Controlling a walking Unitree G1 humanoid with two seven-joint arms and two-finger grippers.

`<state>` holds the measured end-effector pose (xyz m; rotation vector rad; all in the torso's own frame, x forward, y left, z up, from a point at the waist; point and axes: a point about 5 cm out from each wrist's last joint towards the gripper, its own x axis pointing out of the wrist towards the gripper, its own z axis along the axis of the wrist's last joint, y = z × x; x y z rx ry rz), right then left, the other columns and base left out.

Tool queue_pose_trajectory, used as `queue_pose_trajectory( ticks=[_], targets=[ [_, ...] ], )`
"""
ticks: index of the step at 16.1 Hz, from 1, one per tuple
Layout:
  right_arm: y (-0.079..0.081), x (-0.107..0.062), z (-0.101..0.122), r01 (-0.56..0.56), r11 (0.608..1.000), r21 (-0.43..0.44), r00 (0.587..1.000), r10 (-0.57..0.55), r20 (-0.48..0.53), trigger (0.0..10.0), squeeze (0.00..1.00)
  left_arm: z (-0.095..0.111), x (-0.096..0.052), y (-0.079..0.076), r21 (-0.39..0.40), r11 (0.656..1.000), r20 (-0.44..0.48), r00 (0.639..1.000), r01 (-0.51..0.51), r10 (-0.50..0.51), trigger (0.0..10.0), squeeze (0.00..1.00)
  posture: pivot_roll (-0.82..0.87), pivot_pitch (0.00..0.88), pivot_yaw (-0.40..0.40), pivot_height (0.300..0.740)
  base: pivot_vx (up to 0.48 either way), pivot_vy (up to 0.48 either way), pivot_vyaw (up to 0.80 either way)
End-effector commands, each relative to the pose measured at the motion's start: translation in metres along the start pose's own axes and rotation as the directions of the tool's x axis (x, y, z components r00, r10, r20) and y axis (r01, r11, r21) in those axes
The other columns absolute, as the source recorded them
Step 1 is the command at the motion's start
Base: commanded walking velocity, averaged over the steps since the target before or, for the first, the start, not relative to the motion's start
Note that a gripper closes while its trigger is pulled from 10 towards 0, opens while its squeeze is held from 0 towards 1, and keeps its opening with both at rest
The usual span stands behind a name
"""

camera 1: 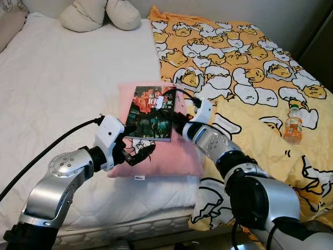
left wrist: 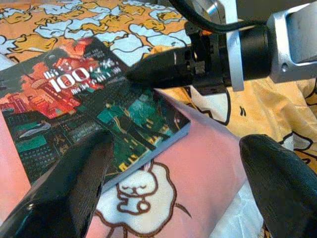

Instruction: Clean up the room

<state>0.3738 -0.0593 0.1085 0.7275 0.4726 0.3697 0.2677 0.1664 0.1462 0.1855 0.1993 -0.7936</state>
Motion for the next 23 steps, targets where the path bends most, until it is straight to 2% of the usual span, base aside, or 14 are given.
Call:
queue_pose_trajectory(
  ticks=[1,5,6,7,9,12,15,19,20,21,23],
  targets=[
    [0.004,0.0,0.014,0.004,0.998,-0.057,0.999,-0.002,0.043,0.0,0.0,0.002,0.003,0.0,0.013,1.0,0.002,1.0,0.01,-0.01,10.0,0.0,0.1,0.026,-0.094,0.732,0.0,0.0,0.0],
    [0.006,0.001,0.014,-0.002,0.999,-0.035,0.999,0.003,0.038,0.0,0.0,0.002,0.004,-0.001,0.012,1.0,0.002,1.0,0.01,-0.01,10.0,0.0,0.1,0.028,-0.096,0.732,0.0,0.0,0.0],
    [0.003,0.001,0.011,0.02,0.999,-0.035,1.0,-0.019,0.025,0.3,0.0,0.001,0.004,-0.001,0.012,1.0,0.002,1.0,0.01,-0.01,10.0,0.0,0.1,0.028,-0.096,0.732,0.0,0.0,0.0],
    [0.002,0.0,0.007,0.016,1.0,0.002,1.0,-0.016,0.015,10.0,1.0,0.001,0.004,-0.001,0.012,1.0,0.002,1.0,0.011,-0.011,10.0,0.0,0.1,0.028,-0.096,0.732,0.0,0.0,0.0],
    [0.006,0.002,0.003,-0.024,0.997,0.067,1.0,0.024,0.0,10.0,1.0,0.002,0.005,-0.001,0.013,1.0,0.003,1.0,0.014,-0.014,10.0,0.0,0.1,0.029,-0.095,0.732,0.0,0.0,0.0],
    [0.011,0.003,0.004,-0.041,0.994,0.105,0.999,0.041,0.002,10.0,1.0,0.002,0.007,-0.003,0.009,1.0,0.005,1.0,0.023,-0.023,10.0,0.0,0.1,0.029,-0.095,0.732,0.0,0.0,0.0],
    [0.006,0.002,0.005,-0.023,0.992,0.122,1.0,0.024,-0.007,10.0,1.0,-0.002,0.015,-0.024,-0.014,0.995,0.005,0.995,0.097,-0.097,10.0,0.0,0.1,0.033,-0.099,0.732,0.0,0.0,0.0],
    [-0.002,-0.001,0.001,0.012,0.989,0.145,1.0,-0.009,-0.025,10.0,1.0,-0.001,0.014,-0.019,-0.012,0.997,0.007,0.997,0.078,-0.078,10.0,0.0,0.1,0.033,-0.099,0.732,0.0,0.0,0.0],
    [-0.007,-0.002,-0.001,0.038,0.99,0.137,0.999,-0.033,-0.034,10.0,0.86,-0.001,0.013,-0.017,-0.01,0.997,0.006,0.997,0.075,-0.075,10.0,0.0,0.1,0.033,-0.099,0.732,0.0,0.0,0.0],
    [-0.008,-0.003,-0.001,0.043,0.99,0.135,0.999,-0.039,-0.036,10.0,0.06,-0.001,0.014,-0.017,-0.008,0.997,0.006,0.997,0.074,-0.074,10.0,0.0,0.1,0.034,-0.102,0.732,0.0,0.0,0.0],
    [-0.009,-0.003,-0.001,0.045,0.991,0.128,0.998,-0.04,-0.038,10.0,0.16,0.0,0.014,-0.017,-0.006,0.997,0.006,0.997,0.074,-0.074,10.0,0.0,0.1,0.034,-0.102,0.732,0.0,0.0,0.0]
  ],
)
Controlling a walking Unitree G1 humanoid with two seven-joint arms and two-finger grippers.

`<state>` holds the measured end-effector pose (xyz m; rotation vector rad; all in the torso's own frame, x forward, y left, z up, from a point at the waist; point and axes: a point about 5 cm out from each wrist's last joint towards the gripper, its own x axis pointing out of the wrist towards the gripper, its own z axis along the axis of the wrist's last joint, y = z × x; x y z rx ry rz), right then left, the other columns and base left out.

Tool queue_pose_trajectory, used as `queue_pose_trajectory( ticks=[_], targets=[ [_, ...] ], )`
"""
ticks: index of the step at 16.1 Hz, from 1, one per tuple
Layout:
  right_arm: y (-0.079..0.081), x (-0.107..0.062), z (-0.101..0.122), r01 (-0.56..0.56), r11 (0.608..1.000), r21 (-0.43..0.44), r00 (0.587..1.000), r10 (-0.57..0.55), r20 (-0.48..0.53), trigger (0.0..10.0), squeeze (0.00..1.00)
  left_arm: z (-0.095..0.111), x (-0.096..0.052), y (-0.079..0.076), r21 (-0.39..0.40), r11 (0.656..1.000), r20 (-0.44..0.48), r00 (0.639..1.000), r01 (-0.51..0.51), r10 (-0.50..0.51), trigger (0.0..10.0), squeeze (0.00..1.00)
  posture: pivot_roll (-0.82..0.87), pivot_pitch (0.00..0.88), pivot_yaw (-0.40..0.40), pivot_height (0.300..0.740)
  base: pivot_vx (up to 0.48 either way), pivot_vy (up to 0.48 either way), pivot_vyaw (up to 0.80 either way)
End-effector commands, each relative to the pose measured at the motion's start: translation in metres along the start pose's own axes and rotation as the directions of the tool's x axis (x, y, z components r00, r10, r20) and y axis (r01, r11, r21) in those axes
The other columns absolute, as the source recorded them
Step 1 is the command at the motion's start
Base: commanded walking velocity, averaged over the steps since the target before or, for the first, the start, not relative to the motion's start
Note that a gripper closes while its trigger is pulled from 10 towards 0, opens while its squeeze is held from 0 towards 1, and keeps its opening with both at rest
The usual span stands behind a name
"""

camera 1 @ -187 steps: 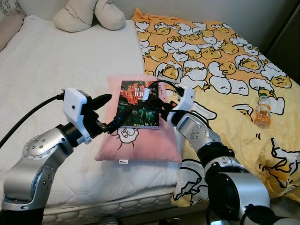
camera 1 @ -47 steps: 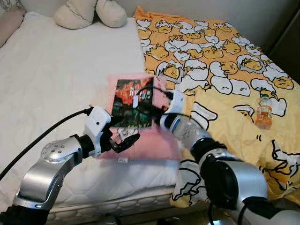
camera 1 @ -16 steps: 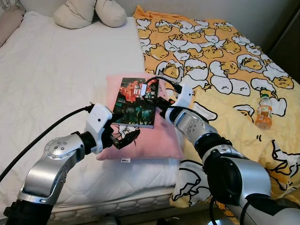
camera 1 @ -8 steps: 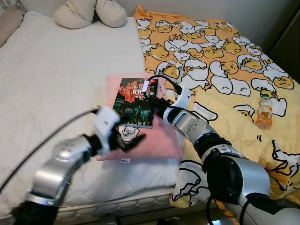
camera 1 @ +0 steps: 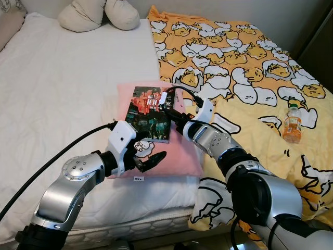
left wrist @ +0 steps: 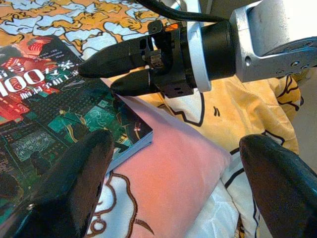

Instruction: Clean up the room

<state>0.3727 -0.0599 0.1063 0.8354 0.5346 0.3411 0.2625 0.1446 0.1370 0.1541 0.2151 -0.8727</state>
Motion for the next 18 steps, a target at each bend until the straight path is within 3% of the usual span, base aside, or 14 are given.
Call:
queue_pose_trajectory(
  ticks=[1,3,4,8,10,11,12,13,14,17,18],
  targets=[
    [-0.009,-0.003,0.001,0.04,0.999,-0.01,0.999,-0.04,-0.009,10.0,0.0,0.003,0.0,0.002,0.021,1.0,-0.002,1.0,-0.007,0.007,10.0,0.0,0.1,0.034,-0.102,0.732,0.0,0.0,0.0],
    [-0.011,-0.004,0.001,0.055,0.998,-0.02,0.998,-0.055,-0.006,10.0,0.0,0.003,0.0,0.002,0.023,1.0,-0.005,1.0,-0.008,0.008,10.0,0.0,0.1,0.036,-0.104,0.732,0.0,0.0,0.0],
    [-0.011,-0.004,0.003,0.058,0.998,-0.035,0.998,-0.058,-0.001,10.0,1.0,0.003,0.0,0.002,0.023,1.0,-0.006,1.0,-0.009,0.009,10.0,0.0,0.1,0.036,-0.104,0.732,0.0,0.0,0.0],
    [-0.008,-0.003,0.002,0.041,0.997,-0.064,0.999,-0.041,-0.004,10.0,1.0,0.002,-0.001,0.004,0.027,1.0,-0.009,1.0,-0.015,0.016,10.0,0.0,0.1,0.036,-0.102,0.732,0.0,0.0,0.0],
    [-0.007,-0.002,0.005,0.043,0.98,-0.192,0.999,-0.041,0.01,10.0,1.0,-0.003,-0.001,0.015,0.029,0.995,-0.042,0.994,-0.097,0.098,10.0,0.0,0.1,0.036,-0.102,0.732,0.0,0.0,0.0],
    [-0.004,-0.002,0.01,0.06,0.934,-0.352,0.998,-0.046,0.047,10.0,1.0,-0.011,-0.003,0.033,-0.009,0.973,-0.072,0.97,-0.233,0.231,10.0,0.0,0.1,0.037,-0.101,0.732,0.0,0.0,0.0],
    [-0.003,-0.003,0.017,0.129,0.777,-0.616,0.99,-0.064,0.127,10.0,0.0,-0.017,-0.009,0.055,-0.112,0.921,-0.069,0.927,-0.373,0.367,10.0,0.0,0.09,0.036,-0.099,0.732,0.0,0.0,0.0],
    [-0.003,-0.004,0.017,0.144,0.733,-0.665,0.987,-0.06,0.148,10.0,0.0,-0.017,-0.011,0.059,-0.145,0.907,-0.056,0.918,-0.396,0.392,10.0,0.0,0.09,0.034,-0.096,0.732,0.0,0.0,0.0],
    [-0.007,-0.007,0.016,0.175,0.668,-0.723,0.981,-0.055,0.187,10.0,0.0,-0.013,-0.015,0.068,-0.225,0.877,-0.007,0.901,-0.424,0.434,10.0,0.0,0.08,0.033,-0.088,0.732,0.0,0.0,0.0],
    [-0.016,-0.013,0.006,0.217,0.617,-0.756,0.969,-0.044,0.242,10.0,0.0,-0.012,-0.016,0.077,-0.306,0.851,0.023,0.89,-0.427,0.455,10.0,0.0,0.06,0.027,-0.072,0.732,0.0,0.0,0.0],
    [-0.018,-0.014,0.005,0.223,0.623,-0.749,0.968,-0.051,0.246,10.0,0.0,-0.014,-0.015,0.077,-0.324,0.847,0.022,0.892,-0.421,0.452,10.0,0.0,0.06,0.025,-0.071,0.732,0.0,0.0,0.0]
  ],
)
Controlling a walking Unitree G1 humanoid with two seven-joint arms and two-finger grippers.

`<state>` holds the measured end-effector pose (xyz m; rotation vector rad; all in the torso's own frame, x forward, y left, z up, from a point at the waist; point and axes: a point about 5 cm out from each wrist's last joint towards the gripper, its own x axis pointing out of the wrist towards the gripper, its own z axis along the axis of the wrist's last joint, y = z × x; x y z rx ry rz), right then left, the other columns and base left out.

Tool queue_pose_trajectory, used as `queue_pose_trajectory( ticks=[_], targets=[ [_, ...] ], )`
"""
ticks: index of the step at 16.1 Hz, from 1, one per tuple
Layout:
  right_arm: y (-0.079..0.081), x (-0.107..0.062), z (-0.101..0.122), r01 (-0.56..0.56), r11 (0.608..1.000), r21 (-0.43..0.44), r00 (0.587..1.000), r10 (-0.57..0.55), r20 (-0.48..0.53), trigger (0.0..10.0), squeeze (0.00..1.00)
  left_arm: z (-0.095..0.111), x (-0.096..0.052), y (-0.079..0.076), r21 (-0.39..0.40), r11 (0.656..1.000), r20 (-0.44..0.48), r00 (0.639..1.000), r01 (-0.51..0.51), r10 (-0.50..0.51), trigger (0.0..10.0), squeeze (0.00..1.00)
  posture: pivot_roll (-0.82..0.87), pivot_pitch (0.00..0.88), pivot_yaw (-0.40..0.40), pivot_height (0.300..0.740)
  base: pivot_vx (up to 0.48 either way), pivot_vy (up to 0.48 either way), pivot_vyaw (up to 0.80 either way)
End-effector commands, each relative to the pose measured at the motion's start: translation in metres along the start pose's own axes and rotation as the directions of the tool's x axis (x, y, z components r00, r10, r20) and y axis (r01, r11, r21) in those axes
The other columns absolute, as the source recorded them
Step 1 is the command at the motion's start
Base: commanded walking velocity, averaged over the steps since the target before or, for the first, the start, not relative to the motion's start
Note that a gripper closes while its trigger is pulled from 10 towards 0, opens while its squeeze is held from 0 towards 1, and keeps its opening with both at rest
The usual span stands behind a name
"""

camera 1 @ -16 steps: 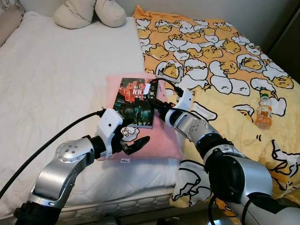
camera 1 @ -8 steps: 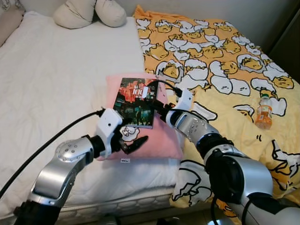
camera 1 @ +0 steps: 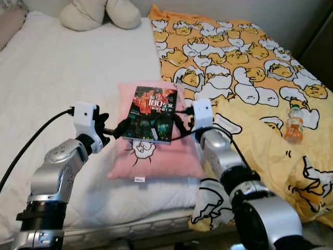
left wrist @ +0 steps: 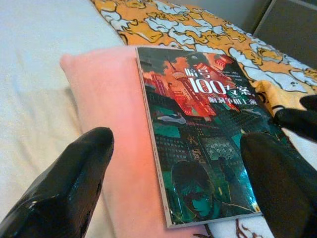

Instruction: Clean up the room

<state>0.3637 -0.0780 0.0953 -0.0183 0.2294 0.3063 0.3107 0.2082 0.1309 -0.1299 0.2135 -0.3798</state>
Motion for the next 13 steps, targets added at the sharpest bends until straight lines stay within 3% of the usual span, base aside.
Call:
queue_pose_trajectory(
  ticks=[1,3,5,7,9,10,13],
  targets=[
    [-0.003,-0.001,0.003,0.026,1.0,-0.014,0.999,-0.025,0.032,10.0,0.0,-0.004,0.003,0.0,-0.038,0.999,-0.007,1.0,0.007,-0.008,10.0,0.0,0.06,0.024,-0.07,0.732,0.0,0.0,0.0],
    [-0.001,-0.004,0.005,0.027,0.999,-0.028,0.997,-0.025,0.079,10.0,0.0,-0.013,0.012,0.001,-0.04,0.998,-0.025,0.999,0.045,-0.046,10.0,0.0,0.06,0.023,-0.075,0.732,0.0,0.0,0.0],
    [0.003,-0.005,0.004,0.021,0.999,-0.034,0.996,-0.017,0.09,10.0,0.0,-0.021,0.033,0.014,-0.001,0.995,-0.081,0.992,-0.101,0.101,10.0,0.0,0.05,0.019,-0.07,0.732,0.0,0.0,0.0],
    [0.007,-0.006,0.005,0.019,0.999,-0.033,0.995,-0.016,0.1,10.0,0.0,-0.016,0.042,0.023,0.027,0.979,-0.09,0.975,-0.201,0.203,10.0,0.0,0.03,0.023,-0.052,0.732,0.0,0.0,0.0],
    [0.009,-0.007,0.004,0.012,0.999,-0.033,0.995,-0.009,0.104,10.0,0.0,-0.01,0.047,0.025,0.031,0.97,-0.077,0.967,-0.24,0.241,10.0,0.0,0.03,0.027,-0.047,0.732,0.0,0.0,0.0],
    [0.009,-0.008,0.003,0.011,0.999,-0.032,0.995,-0.007,0.104,10.0,0.0,-0.01,0.049,0.025,0.037,0.971,-0.078,0.968,-0.238,0.24,10.0,1.0,0.03,0.029,-0.044,0.732,0.0,0.0,0.0],
    [0.01,-0.01,0.0,0.005,1.0,-0.02,0.995,-0.003,0.096,10.0,0.0,-0.013,0.054,0.027,0.009,0.965,-0.099,0.96,-0.262,0.262,10.0,1.0,0.02,0.038,-0.044,0.732,0.0,0.0,0.0]
  ],
)
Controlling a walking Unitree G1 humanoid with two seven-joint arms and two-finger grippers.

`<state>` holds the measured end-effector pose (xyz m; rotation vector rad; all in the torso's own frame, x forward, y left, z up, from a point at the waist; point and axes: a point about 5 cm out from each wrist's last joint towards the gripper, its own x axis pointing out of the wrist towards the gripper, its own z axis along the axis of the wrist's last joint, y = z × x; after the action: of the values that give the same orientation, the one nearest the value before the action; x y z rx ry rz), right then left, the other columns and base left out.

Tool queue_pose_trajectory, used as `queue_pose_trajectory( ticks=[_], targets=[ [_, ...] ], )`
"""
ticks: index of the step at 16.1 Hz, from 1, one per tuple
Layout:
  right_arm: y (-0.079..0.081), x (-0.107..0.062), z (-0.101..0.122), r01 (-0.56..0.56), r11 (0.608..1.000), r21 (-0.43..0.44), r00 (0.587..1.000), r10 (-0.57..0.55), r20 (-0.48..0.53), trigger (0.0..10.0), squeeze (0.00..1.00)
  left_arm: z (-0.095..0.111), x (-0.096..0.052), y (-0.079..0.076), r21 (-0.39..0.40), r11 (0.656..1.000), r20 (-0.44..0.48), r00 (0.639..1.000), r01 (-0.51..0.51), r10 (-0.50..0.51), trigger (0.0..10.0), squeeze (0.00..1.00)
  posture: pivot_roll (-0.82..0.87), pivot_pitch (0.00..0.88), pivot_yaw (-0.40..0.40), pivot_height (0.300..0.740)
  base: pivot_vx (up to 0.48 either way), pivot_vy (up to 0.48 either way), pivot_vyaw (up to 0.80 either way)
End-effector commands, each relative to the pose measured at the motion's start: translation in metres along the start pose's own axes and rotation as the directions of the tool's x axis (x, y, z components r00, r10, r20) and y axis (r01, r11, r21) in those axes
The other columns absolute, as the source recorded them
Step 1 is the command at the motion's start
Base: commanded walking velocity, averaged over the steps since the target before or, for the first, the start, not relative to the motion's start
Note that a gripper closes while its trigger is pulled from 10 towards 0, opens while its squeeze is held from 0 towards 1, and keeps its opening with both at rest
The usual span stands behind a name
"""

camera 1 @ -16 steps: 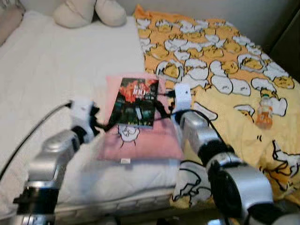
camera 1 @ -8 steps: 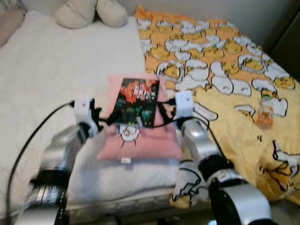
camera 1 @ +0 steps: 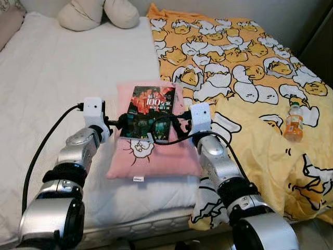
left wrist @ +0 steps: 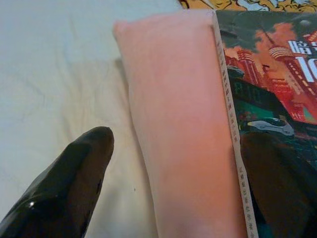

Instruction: Clean up the room

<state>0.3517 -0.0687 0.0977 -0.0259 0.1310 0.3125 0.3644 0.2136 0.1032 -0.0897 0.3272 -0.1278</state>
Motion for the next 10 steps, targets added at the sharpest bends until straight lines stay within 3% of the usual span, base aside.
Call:
queue_pose_trajectory(
  ticks=[1,5,6,7,10],
  targets=[
    [-0.0026,-0.0015,0.0003,0.008,1.0,0.003,1.0,-0.008,-0.002,10.0,0.0,0.0023,0.003,-0.0011,-0.044,0.999,0.004,1.0,-0.011,0.011,10.0,1.0,0.02,0.038,-0.044,0.732,0.0,0.0,0.0],
    [-0.0047,-0.0026,-0.0008,0.009,1.0,0.01,1.0,-0.009,-0.012,10.0,0.0,0.004,0.0054,-0.0004,-0.117,0.993,0.003,1.0,-0.018,0.018,10.0,1.0,0.01,0.042,-0.045,0.732,0.0,0.0,0.0],
    [-0.0048,-0.0028,-0.0013,0.007,1.0,0.016,1.0,-0.007,-0.018,10.0,0.0,0.0049,0.0064,-0.0011,-0.174,0.985,0.009,1.0,-0.013,0.015,10.0,0.9,0.01,0.042,-0.045,0.732,0.0,0.0,0.0],
    [-0.0052,-0.0027,-0.0015,0.005,1.0,0.024,1.0,-0.004,-0.024,10.0,0.0,0.0067,0.0076,-0.0034,-0.234,0.972,0.024,1.0,0.002,0.004,10.0,0.0,0.01,0.041,-0.047,0.732,0.0,0.0,0.0],
    [-0.0056,-0.003,-0.0019,0.004,1.0,0.025,0.999,-0.003,-0.032,10.0,0.0,0.0098,0.01,-0.0101,-0.307,0.951,0.062,0.998,0.047,-0.029,10.0,0.0,0.01,0.041,-0.047,0.732,0.0,0.0,0.0]
  ],
)
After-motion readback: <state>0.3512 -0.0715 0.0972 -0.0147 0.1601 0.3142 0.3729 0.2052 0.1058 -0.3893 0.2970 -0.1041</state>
